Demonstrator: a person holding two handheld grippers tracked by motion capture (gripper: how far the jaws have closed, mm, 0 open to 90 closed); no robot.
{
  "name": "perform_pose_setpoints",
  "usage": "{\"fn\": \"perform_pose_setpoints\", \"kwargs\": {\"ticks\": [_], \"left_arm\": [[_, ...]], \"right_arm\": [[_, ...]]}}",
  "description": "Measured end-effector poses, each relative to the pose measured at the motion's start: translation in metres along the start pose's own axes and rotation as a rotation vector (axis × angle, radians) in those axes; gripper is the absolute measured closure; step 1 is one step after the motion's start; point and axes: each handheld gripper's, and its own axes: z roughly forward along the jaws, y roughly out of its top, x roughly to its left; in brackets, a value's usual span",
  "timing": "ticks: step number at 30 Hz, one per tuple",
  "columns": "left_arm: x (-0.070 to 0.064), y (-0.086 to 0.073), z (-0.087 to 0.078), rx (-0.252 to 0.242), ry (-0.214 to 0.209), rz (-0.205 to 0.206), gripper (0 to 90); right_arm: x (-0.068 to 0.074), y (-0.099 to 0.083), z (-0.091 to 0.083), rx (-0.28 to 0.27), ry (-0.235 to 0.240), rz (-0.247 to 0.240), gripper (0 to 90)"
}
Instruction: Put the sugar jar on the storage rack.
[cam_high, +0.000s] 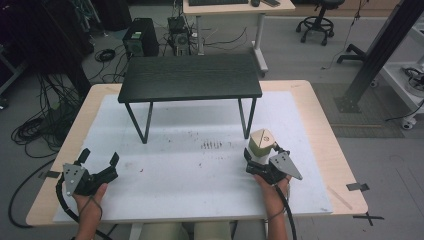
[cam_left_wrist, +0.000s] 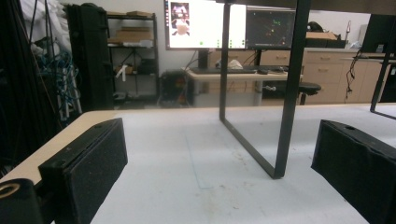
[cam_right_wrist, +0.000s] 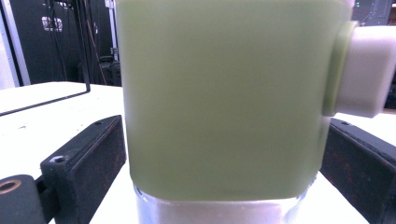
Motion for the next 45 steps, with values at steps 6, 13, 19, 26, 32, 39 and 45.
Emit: {"fn": "perform_pose_setpoints", "kwargs": {"ticks": [6,13,19,26,32,39,45], "left_arm": [[0.0000,0.0000,0.0000,0.000,0.000,0.000,3.4],[0.0001,0.0000,-0.0001,0.001,0.000,0.001,3.4],[0.0001,0.0000,-0.0001,0.001,0.000,0.000,3.4],[0.0001,0.0000,0.0000,0.000,0.000,0.000,3.4],[0.0001,0.0000,0.0000,0.001,0.000,0.000,3.4],[0.0001,0.0000,0.0000,0.001,0.000,0.001,3.4],[0.0001,0.0000,-0.0001,0.002,0.000,0.001,3.4]], "right_arm": [[0.0000,0.0000,0.0000,0.000,0.000,0.000,4.4],[0.0000,0.0000,0.0000,0.000,0.000,0.000,4.4],[0.0000,0.0000,0.0000,0.000,0.000,-0.001,4.4],[0.0000,0.0000,0.0000,0.000,0.000,-0.001,4.4],[0.0000,0.0000,0.0000,0.000,0.000,-0.002,4.5],[0.0000,0.0000,0.0000,-0.001,0.002,-0.002,6.7],[0.0002,0.0000,0.0000,0.001,0.004,-0.003,9.9]]}}
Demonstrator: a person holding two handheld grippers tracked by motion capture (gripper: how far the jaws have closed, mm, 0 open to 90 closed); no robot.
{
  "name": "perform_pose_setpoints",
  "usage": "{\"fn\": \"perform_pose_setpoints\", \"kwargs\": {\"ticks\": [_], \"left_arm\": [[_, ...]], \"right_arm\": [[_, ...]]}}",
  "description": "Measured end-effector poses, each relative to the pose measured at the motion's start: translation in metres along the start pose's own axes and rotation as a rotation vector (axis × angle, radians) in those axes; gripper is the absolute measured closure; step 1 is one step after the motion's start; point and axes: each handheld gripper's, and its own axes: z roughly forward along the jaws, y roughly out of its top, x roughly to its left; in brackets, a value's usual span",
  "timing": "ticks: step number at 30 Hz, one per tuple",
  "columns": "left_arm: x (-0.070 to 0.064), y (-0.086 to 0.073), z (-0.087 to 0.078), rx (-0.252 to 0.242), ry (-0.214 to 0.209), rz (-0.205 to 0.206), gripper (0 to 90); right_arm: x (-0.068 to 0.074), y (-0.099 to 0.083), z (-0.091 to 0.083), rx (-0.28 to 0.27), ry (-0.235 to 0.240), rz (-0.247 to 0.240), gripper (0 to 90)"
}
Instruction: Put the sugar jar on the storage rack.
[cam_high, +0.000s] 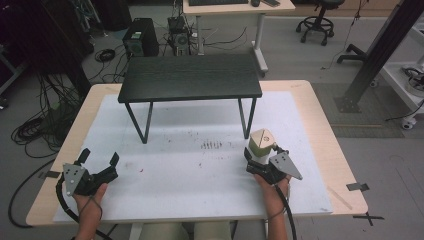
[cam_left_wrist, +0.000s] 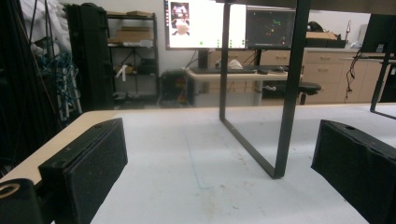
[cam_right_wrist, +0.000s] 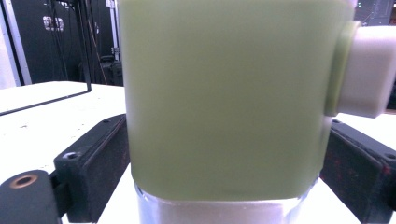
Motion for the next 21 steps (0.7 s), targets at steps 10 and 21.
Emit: {"fn": "perform_pose_setpoints", "kwargs": {"ticks": [10,21], "left_arm": [[0.0000,0.0000,0.0000,0.000,0.000,0.000,3.4],[0.0001,0.0000,0.0000,-0.001,0.000,0.000,3.4]], "right_arm": [[0.0002,0.0001,0.0004,0.009,0.011,0.003,27.1],[-0.0003,0.0000,0.0001,0.003,0.002,0.012,29.7]]}}
